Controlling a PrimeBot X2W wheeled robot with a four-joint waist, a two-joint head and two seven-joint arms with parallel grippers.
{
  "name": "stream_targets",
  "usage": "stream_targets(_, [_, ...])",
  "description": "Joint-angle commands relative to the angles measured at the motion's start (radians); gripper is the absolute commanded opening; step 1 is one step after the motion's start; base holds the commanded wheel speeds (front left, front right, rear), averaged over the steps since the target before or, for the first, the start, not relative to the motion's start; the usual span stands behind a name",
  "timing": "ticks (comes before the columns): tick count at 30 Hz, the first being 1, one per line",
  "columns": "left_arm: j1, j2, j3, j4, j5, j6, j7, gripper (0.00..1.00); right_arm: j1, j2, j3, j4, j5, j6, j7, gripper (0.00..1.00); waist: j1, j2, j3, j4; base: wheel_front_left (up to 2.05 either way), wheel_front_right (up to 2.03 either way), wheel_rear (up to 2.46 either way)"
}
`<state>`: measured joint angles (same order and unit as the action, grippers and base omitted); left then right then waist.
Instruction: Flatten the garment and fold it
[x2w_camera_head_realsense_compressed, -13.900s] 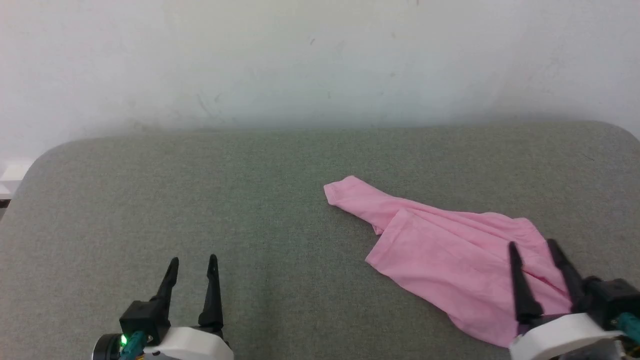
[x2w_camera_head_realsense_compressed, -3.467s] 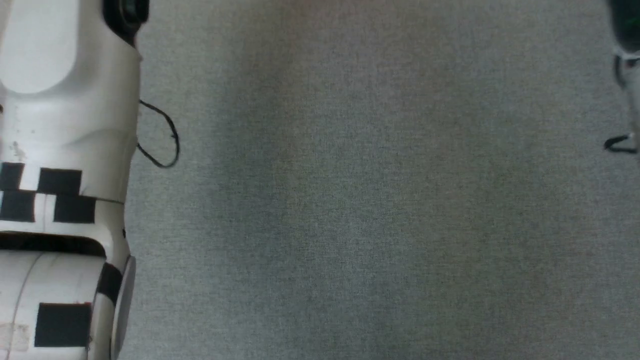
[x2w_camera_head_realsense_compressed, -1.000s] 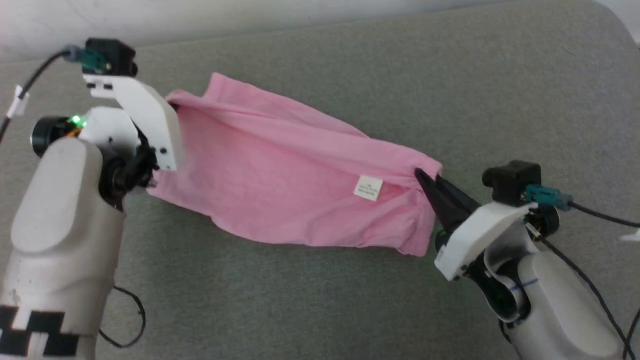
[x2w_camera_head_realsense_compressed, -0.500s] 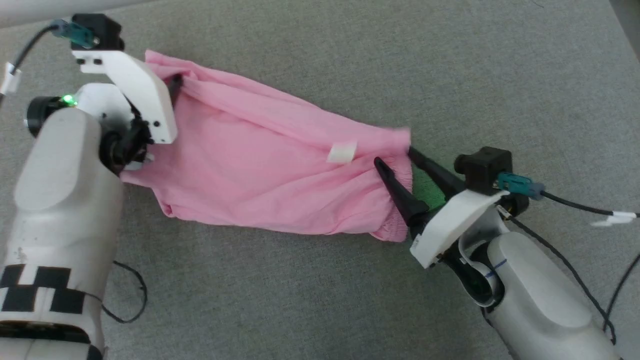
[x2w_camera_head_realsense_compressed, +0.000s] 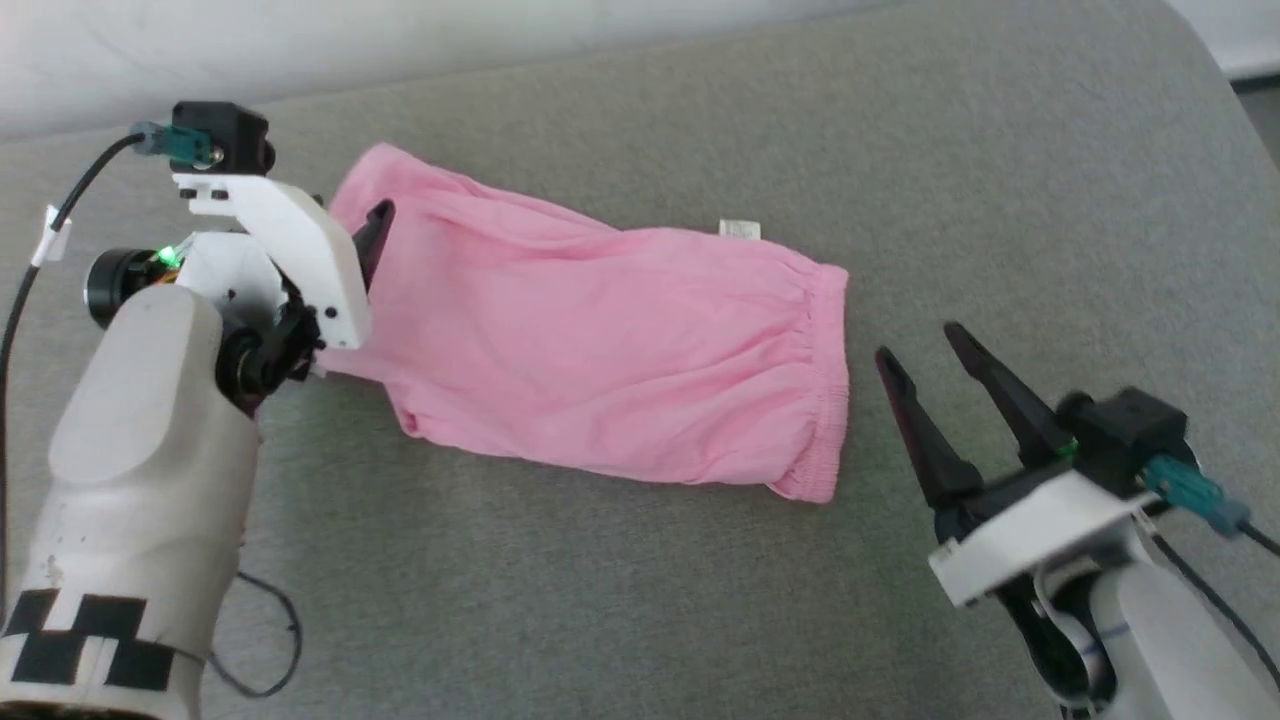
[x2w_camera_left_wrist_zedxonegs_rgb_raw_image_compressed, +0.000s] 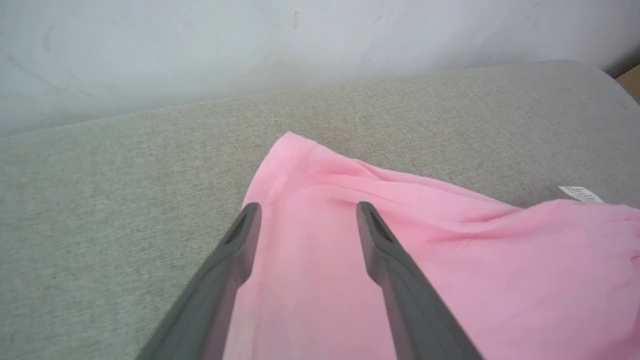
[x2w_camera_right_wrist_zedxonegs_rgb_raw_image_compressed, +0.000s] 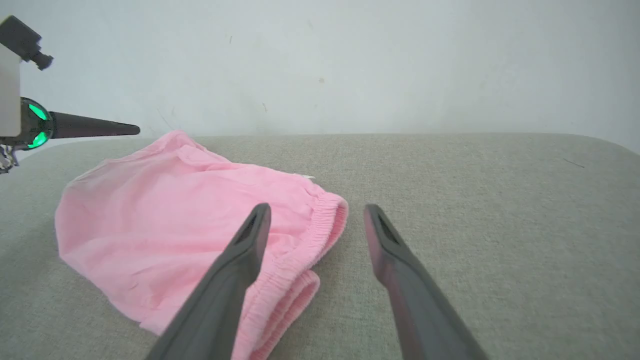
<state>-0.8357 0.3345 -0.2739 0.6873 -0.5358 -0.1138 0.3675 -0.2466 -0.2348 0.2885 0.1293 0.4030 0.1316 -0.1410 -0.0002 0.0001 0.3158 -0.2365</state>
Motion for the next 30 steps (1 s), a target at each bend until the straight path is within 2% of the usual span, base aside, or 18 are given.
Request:
stream_targets(1, [0.024, 0.020, -0.016, -0.024, -0.003, -0.007, 0.038, 1.00, 0.045, 0.016, -0.029, -0.046, -0.027, -0.001, 0.021, 1.00, 0.0002, -0.0001, -0.067, 0.051, 0.00, 0.00, 0.00])
stream_targets(5, [0.055, 0.060, -0.059, -0.065, -0.005, -0.011, 0.158, 1.00, 0.126, 0.044, -0.078, -0.153, -0.078, -0.001, 0.090, 1.00, 0.0002, -0.0001, -0.072, 0.044, 0.00, 0.00, 0.00])
stream_targets(10, [0.087, 0.093, -0.090, -0.082, -0.004, -0.007, 0.263, 1.00, 0.164, 0.066, -0.092, -0.239, -0.101, -0.001, 0.143, 1.00, 0.0002, -0.0001, -0.040, 0.010, 0.00, 0.00, 0.00])
stream_targets(15, [0.103, 0.091, -0.101, -0.061, -0.013, 0.000, 0.307, 1.00, 0.159, 0.070, -0.091, -0.265, -0.102, -0.001, 0.163, 1.00, 0.0002, -0.0001, -0.007, -0.025, 0.00, 0.00, 0.00])
stream_targets(19, [0.117, 0.065, -0.123, -0.039, -0.029, -0.003, 0.335, 1.00, 0.161, 0.071, -0.095, -0.260, -0.097, -0.001, 0.172, 1.00, 0.0002, -0.0001, 0.001, -0.035, 0.00, 0.00, 0.00])
stream_targets(20, [0.122, 0.059, -0.133, -0.034, -0.034, -0.005, 0.347, 0.76, 0.162, 0.070, -0.097, -0.258, -0.096, -0.001, 0.174, 1.00, 0.0002, -0.0001, 0.001, -0.036, 0.00, 0.00, 0.00])
stream_targets(21, [0.128, 0.054, -0.142, -0.030, -0.042, -0.007, 0.359, 0.44, 0.163, 0.069, -0.097, -0.254, -0.095, -0.001, 0.178, 1.00, 0.0002, -0.0001, 0.001, -0.037, 0.00, 0.00, 0.00])
stream_targets(22, [0.135, 0.048, -0.150, -0.029, -0.051, -0.009, 0.369, 0.18, 0.163, 0.068, -0.097, -0.251, -0.092, -0.001, 0.184, 1.00, 0.0002, -0.0001, 0.000, -0.037, 0.00, 0.00, 0.00])
stream_targets(23, [0.142, 0.045, -0.158, -0.028, -0.061, -0.011, 0.374, 0.00, 0.163, 0.066, -0.096, -0.249, -0.092, -0.001, 0.189, 1.00, 0.0002, -0.0001, -0.001, -0.037, 0.00, 0.00, 0.00])
stream_targets(27, [0.169, 0.029, -0.173, -0.040, -0.107, -0.015, 0.364, 0.00, 0.162, 0.054, -0.103, -0.229, -0.079, -0.001, 0.226, 1.00, 0.0002, -0.0001, -0.010, -0.029, 0.00, 0.00, 0.00])
stream_targets(30, [0.175, 0.038, -0.175, -0.051, -0.114, -0.016, 0.321, 0.00, 0.157, 0.040, -0.092, -0.202, -0.056, -0.001, 0.294, 1.00, 0.0002, -0.0001, -0.016, -0.015, 0.00, 0.00, 0.00])
